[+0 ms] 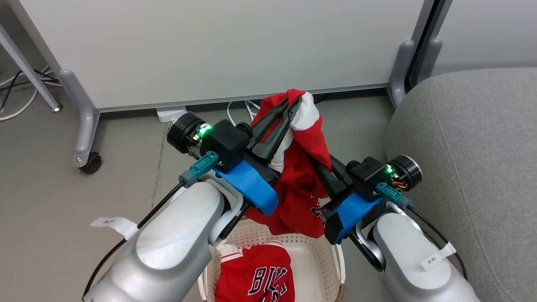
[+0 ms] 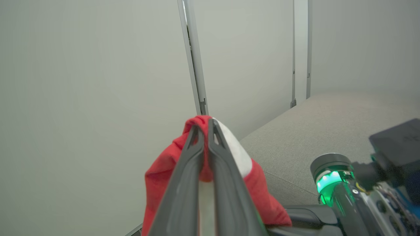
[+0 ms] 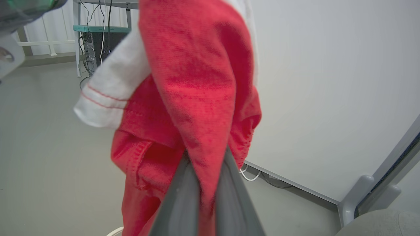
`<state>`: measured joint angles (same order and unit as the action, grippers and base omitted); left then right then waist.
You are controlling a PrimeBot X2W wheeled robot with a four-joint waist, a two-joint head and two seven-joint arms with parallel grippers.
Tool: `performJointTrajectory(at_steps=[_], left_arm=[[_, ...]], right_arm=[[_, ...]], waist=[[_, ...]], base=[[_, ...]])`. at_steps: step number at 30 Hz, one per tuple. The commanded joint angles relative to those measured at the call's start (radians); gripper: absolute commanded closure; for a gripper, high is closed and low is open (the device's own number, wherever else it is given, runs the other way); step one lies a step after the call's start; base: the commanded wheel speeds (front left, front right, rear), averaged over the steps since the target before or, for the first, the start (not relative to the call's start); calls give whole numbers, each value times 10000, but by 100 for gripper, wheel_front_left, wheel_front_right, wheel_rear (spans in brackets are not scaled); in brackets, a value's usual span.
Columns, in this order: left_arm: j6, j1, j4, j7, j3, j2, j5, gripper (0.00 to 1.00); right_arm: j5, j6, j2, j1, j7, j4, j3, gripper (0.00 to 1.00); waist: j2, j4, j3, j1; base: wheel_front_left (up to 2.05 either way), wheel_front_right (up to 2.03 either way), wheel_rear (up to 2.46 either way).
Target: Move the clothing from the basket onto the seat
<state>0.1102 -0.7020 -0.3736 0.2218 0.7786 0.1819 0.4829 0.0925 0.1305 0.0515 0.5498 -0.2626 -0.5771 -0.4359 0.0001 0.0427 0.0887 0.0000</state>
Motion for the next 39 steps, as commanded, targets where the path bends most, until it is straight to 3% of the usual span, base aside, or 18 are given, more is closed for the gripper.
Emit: performJointTrajectory(at_steps=[1, 12, 13, 14, 28, 39], left_arm=[[-37, -143, -15, 31, -3, 39, 57, 100], [-123, -208, 0, 55, 79, 80, 65, 100], [-142, -200, -28, 29, 67, 71, 91, 95], [-134, -200, -41, 16, 71, 65, 97, 0], [-397, -219, 31, 178, 41, 165, -31, 0], [-431, -221, 122, 252, 199, 209, -95, 0]], right_arm=[[60, 5, -18, 4, -35, 40, -16, 100], [94, 5, -18, -16, -35, 108, -32, 100], [100, 5, -18, -24, -35, 110, -30, 100], [104, 3, -18, -32, -35, 115, -27, 100], [55, 3, -17, -196, -35, 323, 130, 100], [-119, 5, -13, -343, -35, 730, 556, 100]], waist=[[-1, -1, 6, 0], [-1, -12, 107, 0], [-1, -11, 107, 0], [-1, -9, 109, 0], [-1, -121, 277, 0], [-1, -780, 763, 0]], base=[[0, 0, 0], [0, 0, 0], [0, 0, 0], [0, 0, 0], [0, 0, 0], [0, 0, 0]])
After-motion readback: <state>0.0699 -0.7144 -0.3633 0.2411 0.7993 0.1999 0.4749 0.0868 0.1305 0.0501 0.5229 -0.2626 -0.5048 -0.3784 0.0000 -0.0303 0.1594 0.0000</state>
